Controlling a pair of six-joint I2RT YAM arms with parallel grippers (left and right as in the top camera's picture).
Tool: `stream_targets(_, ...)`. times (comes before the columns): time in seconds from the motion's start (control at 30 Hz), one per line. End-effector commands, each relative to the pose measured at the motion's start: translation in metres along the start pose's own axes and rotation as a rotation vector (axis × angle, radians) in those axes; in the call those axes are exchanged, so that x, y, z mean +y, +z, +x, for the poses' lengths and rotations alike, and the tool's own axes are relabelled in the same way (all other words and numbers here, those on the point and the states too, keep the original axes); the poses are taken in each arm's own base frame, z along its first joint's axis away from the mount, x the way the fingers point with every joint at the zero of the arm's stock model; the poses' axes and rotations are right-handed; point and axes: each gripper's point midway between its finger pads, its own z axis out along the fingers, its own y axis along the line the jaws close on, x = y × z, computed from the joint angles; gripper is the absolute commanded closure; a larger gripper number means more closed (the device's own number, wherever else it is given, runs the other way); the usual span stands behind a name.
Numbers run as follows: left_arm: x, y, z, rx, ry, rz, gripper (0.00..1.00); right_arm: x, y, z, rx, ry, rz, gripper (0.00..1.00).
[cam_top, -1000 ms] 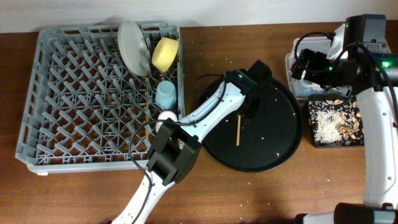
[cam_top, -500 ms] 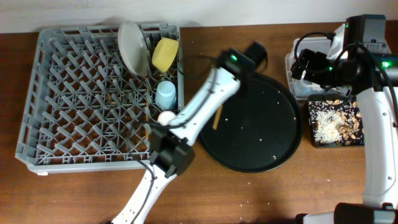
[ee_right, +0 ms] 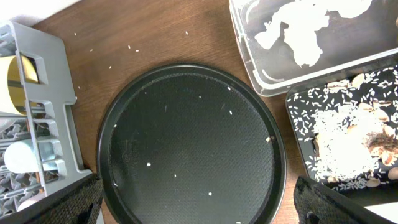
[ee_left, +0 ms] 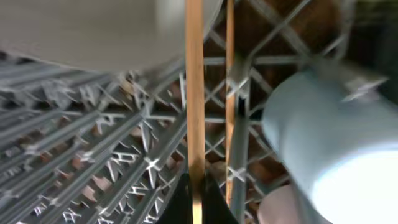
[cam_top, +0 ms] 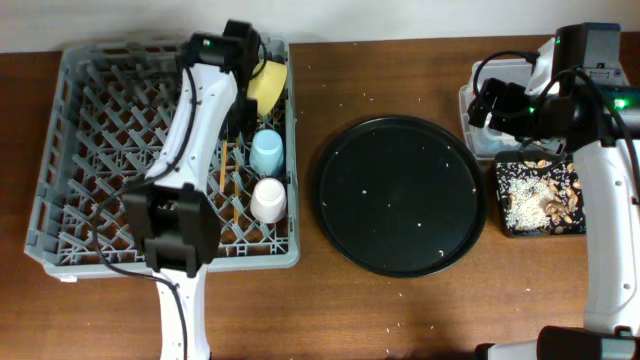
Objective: Sort waste into correct bins and load items into the dishwasher rack
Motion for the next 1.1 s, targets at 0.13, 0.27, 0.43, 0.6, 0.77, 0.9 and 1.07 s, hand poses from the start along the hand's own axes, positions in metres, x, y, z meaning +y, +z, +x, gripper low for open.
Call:
stream_targets(0.13, -0.004, 0.033, 0.018, 0.066, 0.014, 0.014, 0.62, -0.003, 0.0, 0.0, -0.003, 0.012, 0.007, 0.02)
stream_targets(0.27, 0.02, -0.068, 0.019, -0.162, -0.047, 0.061, 0.57, -0.003, 0.0, 0.0, -0.003, 0.012, 0.007, 0.01)
stream_targets(0.43, 0.034, -0.204, 0.055, -0.496, -0.094, 0.27, 0.0, -0.003, 0.0, 0.0, -0.003, 0.012, 0.007, 0.01)
stream_targets(0.6, 0.038, -0.211, 0.062, -0.505, -0.097, 0.265, 0.0, -0.003, 0.0, 0.0, -0.003, 0.012, 0.007, 0.02)
stream_targets(0.77, 0.038, -0.211, 0.062, -0.506, -0.097, 0.265, 0.01, 0.002, -0.013, 0.0, -0.033, 0.001, -0.006, 0.02)
stream_targets(0.9, 0.038, -0.211, 0.062, -0.505, -0.097, 0.265, 0.0, 0.019, -0.062, 0.001, -0.182, -0.067, -0.01, 0.02)
stream_targets(1.07, 0.038, -0.211, 0.062, -0.505, -0.097, 0.265, 0.0, 0.061, -0.072, -0.021, -0.638, -0.384, -0.099, 0.02)
